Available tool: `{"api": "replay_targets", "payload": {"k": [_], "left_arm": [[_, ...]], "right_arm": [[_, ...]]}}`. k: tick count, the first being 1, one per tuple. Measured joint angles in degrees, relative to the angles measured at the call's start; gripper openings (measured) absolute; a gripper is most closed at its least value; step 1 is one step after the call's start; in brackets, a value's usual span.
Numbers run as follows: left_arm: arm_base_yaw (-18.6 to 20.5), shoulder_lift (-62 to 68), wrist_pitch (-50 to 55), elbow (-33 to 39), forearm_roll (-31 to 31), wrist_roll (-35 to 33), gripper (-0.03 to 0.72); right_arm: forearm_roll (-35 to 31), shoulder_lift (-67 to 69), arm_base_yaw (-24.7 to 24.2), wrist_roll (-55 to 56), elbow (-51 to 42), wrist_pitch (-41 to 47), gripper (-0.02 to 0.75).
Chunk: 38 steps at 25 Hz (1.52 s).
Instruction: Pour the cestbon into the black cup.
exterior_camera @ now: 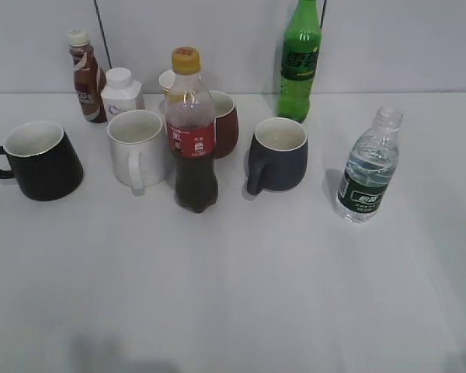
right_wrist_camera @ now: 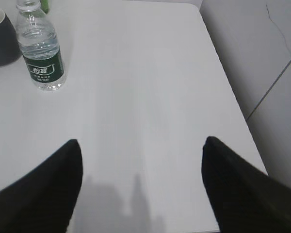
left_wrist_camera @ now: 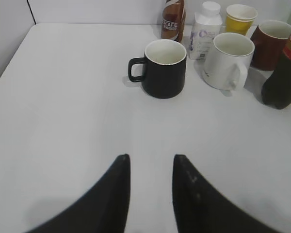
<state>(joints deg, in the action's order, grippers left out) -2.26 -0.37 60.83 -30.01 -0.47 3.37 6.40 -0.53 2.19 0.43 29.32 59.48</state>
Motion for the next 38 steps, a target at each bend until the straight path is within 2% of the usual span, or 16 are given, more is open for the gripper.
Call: {"api": "replay_targets", "payload": {"k": [38], "left_arm": [[0.0, 0.0, -0.1, 0.0, 1.2, 0.0, 0.238]], "right_arm": [[0.0, 0.0, 0.0, 0.0, 0.0, 0.0, 0.589]]}}
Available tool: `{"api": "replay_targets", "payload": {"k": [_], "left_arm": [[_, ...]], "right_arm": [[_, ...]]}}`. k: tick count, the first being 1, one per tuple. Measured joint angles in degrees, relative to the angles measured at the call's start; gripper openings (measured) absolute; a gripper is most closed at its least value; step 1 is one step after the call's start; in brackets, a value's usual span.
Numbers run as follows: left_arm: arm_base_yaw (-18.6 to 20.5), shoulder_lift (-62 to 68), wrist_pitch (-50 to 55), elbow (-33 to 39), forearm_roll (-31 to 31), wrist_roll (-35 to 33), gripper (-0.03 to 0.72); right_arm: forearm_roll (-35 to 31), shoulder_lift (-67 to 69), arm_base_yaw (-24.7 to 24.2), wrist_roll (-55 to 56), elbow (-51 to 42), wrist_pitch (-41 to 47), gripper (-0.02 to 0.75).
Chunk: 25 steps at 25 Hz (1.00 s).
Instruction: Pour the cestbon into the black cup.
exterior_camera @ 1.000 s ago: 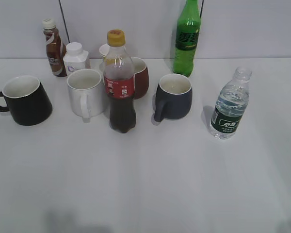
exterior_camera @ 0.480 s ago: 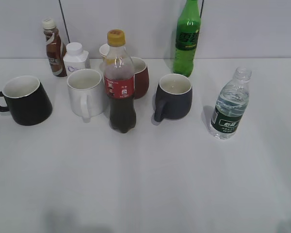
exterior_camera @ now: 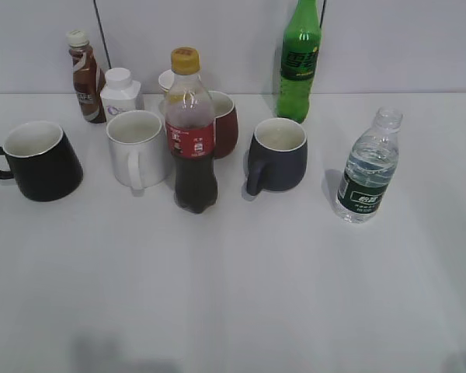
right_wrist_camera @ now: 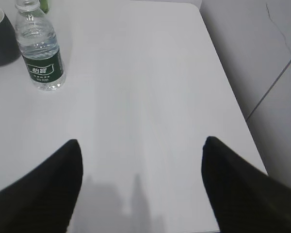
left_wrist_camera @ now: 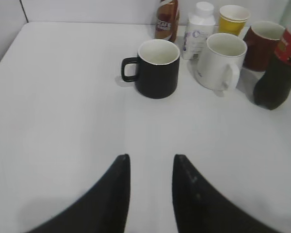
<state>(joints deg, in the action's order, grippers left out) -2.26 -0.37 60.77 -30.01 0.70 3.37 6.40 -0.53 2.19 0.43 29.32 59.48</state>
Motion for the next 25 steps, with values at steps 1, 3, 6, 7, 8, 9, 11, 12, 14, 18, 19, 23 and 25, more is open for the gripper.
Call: {"api": "replay_targets", "payload": {"k": [1, 3, 6, 7, 8, 9, 11, 12, 14, 18, 19, 23, 25], "left_arm": [[0.0, 0.1, -0.1, -0.1, 0.1, 0.0, 0.238], [0.0, 1.2, -0.6, -0.4, -0.1, 0.0, 0.238], [0.0, 4.6, -6.6, -1.2, -0.7, 0.0, 0.238], [0.0, 5.8, -12.0, -1.2, -0.7, 0.0, 0.238], [0.0, 7.1, -17.1, -1.1, -0.7, 0.0, 0.237], [0.0, 8.4, -23.6, -0.8, -0.7, 0.0, 0.237], [0.0, 12.3, -34.6, 0.2, -1.5, 0.0, 0.237], [0.0, 14.3, -39.5, 1.0, -2.7, 0.0, 0.237], [0.0, 20.0, -47.7, 3.2, -4.6, 0.0, 0.239], [0.8, 34.3, -68.7, 8.4, -6.3, 0.0, 0.247], [1.6, 38.0, -73.2, 9.4, -6.2, 0.0, 0.249], [7.3, 56.2, -90.0, 11.3, -2.8, 0.0, 0.249], [8.5, 62.3, -95.6, 11.4, 0.9, 0.0, 0.249]], "right_arm": [[0.0, 0.0, 0.0, 0.0, 0.0, 0.0, 0.589], [0.0, 0.0, 0.0, 0.0, 0.0, 0.0, 0.589], [0.0, 0.0, 0.0, 0.0, 0.0, 0.0, 0.589], [0.0, 0.0, 0.0, 0.0, 0.0, 0.0, 0.589], [0.0, 0.0, 0.0, 0.0, 0.0, 0.0, 0.589], [0.0, 0.0, 0.0, 0.0, 0.0, 0.0, 0.589], [-0.1, 0.0, 0.0, 0.0, 0.0, 0.0, 0.589], [-0.2, 0.0, 0.0, 0.0, 0.0, 0.0, 0.589], [-0.3, 0.0, 0.0, 0.0, 0.0, 0.0, 0.589], [-0.3, 0.0, 0.0, 0.0, 0.0, 0.0, 0.589], [-0.4, 0.0, 0.0, 0.0, 0.0, 0.0, 0.589], [-0.4, 0.0, 0.0, 0.0, 0.0, 0.0, 0.589], [-0.4, 0.0, 0.0, 0.0, 0.0, 0.0, 0.589]]}}
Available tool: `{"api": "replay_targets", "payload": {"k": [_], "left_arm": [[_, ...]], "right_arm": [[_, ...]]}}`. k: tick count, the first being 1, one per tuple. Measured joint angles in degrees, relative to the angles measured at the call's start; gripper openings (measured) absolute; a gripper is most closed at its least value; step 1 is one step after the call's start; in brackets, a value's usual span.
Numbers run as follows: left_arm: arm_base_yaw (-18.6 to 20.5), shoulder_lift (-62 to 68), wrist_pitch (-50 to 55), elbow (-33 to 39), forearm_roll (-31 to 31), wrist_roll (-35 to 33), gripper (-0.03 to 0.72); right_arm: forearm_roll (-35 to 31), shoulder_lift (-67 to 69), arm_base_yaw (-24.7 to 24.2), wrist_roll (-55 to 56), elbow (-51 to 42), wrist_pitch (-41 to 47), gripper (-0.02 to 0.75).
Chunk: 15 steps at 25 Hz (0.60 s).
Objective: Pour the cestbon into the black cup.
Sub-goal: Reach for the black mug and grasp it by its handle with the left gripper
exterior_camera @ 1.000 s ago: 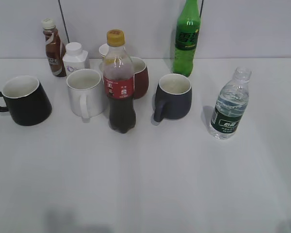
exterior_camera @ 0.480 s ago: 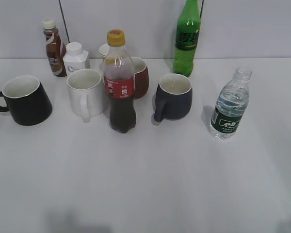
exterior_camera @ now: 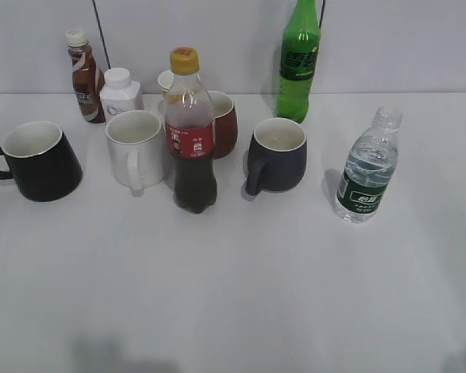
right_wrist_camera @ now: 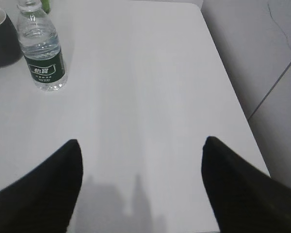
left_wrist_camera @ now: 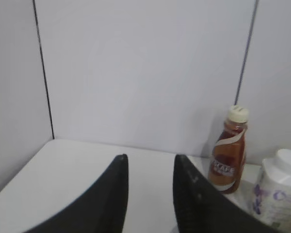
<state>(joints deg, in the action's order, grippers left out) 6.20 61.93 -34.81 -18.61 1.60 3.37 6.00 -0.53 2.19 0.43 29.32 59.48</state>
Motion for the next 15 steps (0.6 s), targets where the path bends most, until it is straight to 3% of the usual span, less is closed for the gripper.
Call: {"api": "replay_targets", "payload": {"k": [5, 10, 15], "left_arm": [[0.0, 10.3, -3.9, 1.1, 0.9, 0.0, 0.249], [0.1, 21.3, -15.0, 6.5, -0.6, 0.0, 0.249], [0.1, 34.0, -26.7, 6.7, -3.8, 0.0, 0.255]], "right_arm": [[0.0, 0.0, 0.0, 0.0, 0.0, 0.0, 0.589], [0.1, 0.0, 0.0, 0.0, 0.0, 0.1, 0.589], [0.1, 0.0, 0.0, 0.0, 0.0, 0.0, 0.589]]}}
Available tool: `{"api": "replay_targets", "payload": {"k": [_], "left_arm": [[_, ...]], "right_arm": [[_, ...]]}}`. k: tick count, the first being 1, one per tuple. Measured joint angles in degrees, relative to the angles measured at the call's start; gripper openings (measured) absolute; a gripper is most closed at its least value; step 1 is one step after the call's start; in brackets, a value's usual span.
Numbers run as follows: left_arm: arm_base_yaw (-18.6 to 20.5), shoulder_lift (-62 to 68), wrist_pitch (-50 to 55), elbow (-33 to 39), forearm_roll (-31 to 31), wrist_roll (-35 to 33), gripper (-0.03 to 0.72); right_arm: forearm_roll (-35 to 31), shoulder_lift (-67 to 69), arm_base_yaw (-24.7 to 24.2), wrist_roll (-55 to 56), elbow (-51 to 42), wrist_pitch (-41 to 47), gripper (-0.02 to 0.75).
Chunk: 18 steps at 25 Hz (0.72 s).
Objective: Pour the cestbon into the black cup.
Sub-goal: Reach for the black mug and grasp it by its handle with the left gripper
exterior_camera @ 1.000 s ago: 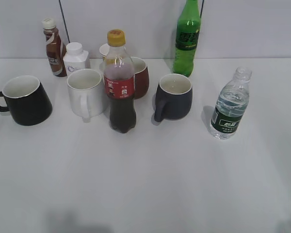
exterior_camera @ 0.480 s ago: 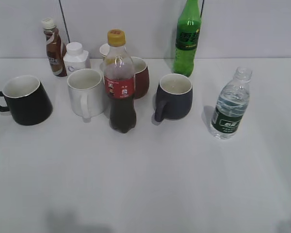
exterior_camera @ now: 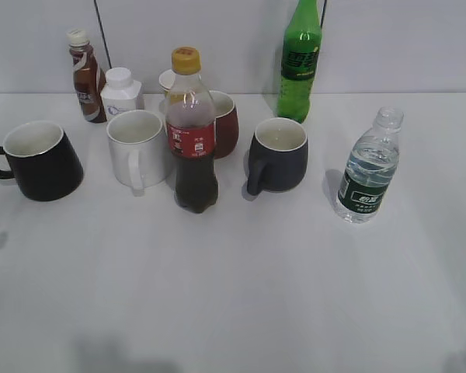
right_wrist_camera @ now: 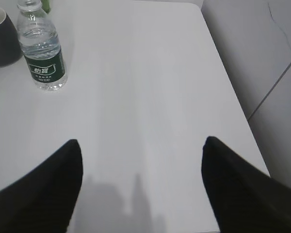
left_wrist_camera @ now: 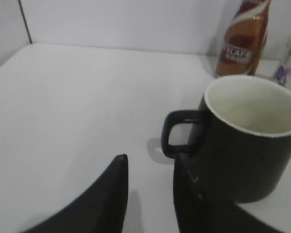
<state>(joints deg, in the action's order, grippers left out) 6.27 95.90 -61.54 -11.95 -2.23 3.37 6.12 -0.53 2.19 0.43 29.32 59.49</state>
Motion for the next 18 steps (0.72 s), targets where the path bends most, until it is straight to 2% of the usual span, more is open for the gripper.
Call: {"api": "replay_targets", "payload": {"k": [4, 10, 18], "left_arm": [[0.0, 8.1, -6.4, -1.8, -1.8, 0.0, 0.267], [0.1, 15.5, -7.4, -4.5, -3.3, -0.7, 0.372], [0.1, 17.6, -7.5, -11.8, -3.3, -1.1, 0.354]], "right_arm": [[0.0, 0.0, 0.0, 0.0, 0.0, 0.0, 0.589], [0.0, 0.0, 0.0, 0.0, 0.0, 0.0, 0.589], [0.0, 0.0, 0.0, 0.0, 0.0, 0.0, 0.589]]}}
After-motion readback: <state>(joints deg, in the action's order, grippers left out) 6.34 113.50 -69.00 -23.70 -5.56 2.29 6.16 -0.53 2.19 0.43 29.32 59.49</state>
